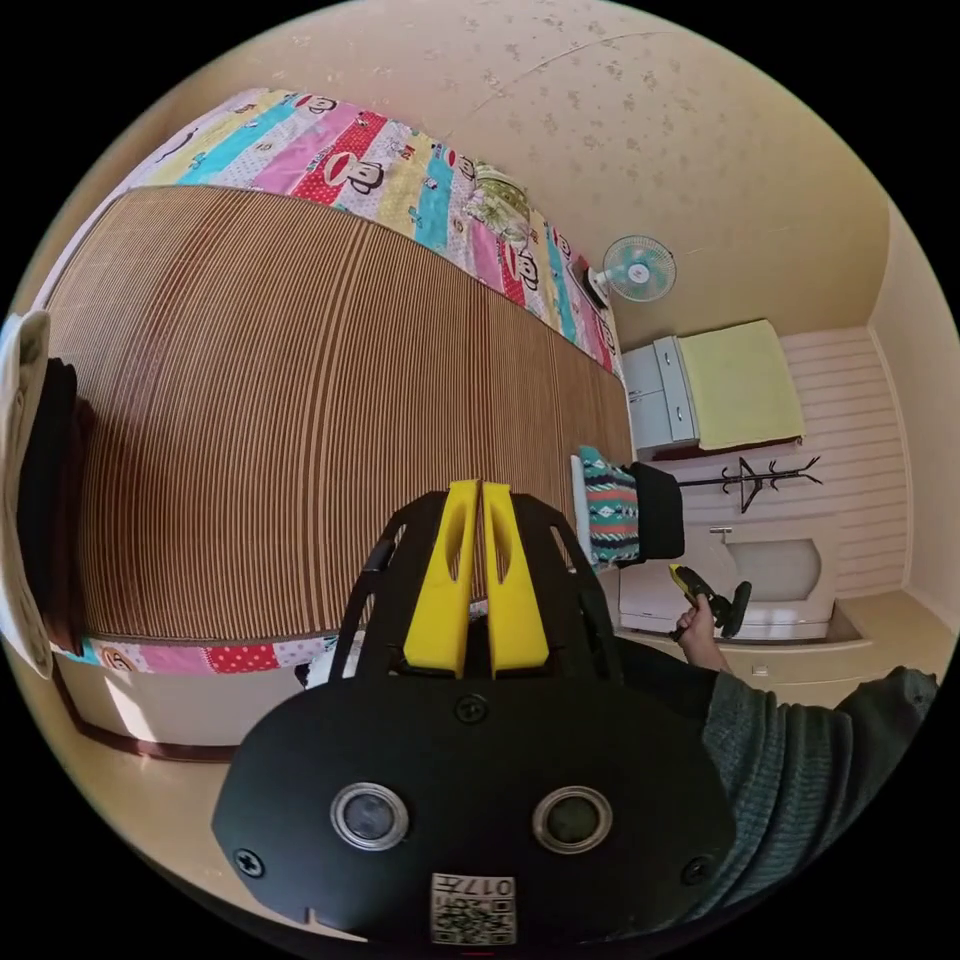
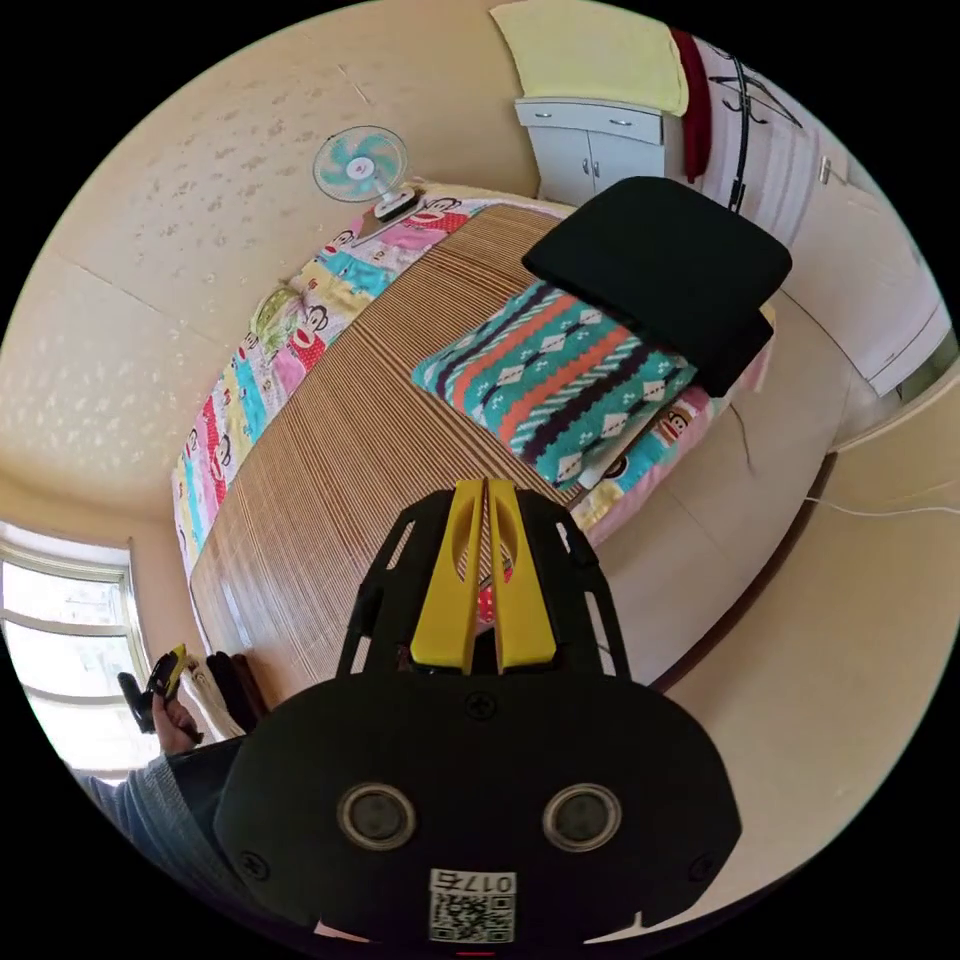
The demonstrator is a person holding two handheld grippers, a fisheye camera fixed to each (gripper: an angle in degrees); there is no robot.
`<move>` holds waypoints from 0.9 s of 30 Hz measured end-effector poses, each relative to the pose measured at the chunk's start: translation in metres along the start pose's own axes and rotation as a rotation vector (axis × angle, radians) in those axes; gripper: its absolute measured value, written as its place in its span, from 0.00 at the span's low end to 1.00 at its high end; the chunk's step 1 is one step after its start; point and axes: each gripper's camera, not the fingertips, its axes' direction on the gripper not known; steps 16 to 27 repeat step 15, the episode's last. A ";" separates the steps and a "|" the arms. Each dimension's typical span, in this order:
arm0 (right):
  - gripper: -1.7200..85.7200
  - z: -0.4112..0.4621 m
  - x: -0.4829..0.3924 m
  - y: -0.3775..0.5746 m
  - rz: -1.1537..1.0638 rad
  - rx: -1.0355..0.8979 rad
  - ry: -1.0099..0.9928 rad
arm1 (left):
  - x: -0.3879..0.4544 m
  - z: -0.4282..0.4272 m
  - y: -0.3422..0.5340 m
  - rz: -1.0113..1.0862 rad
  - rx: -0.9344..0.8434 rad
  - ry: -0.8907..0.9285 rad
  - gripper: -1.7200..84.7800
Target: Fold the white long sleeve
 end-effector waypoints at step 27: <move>0.16 -0.044 0.265 -0.121 0.449 0.111 -0.257 | 0.137 0.188 0.022 0.029 -0.037 0.079 0.01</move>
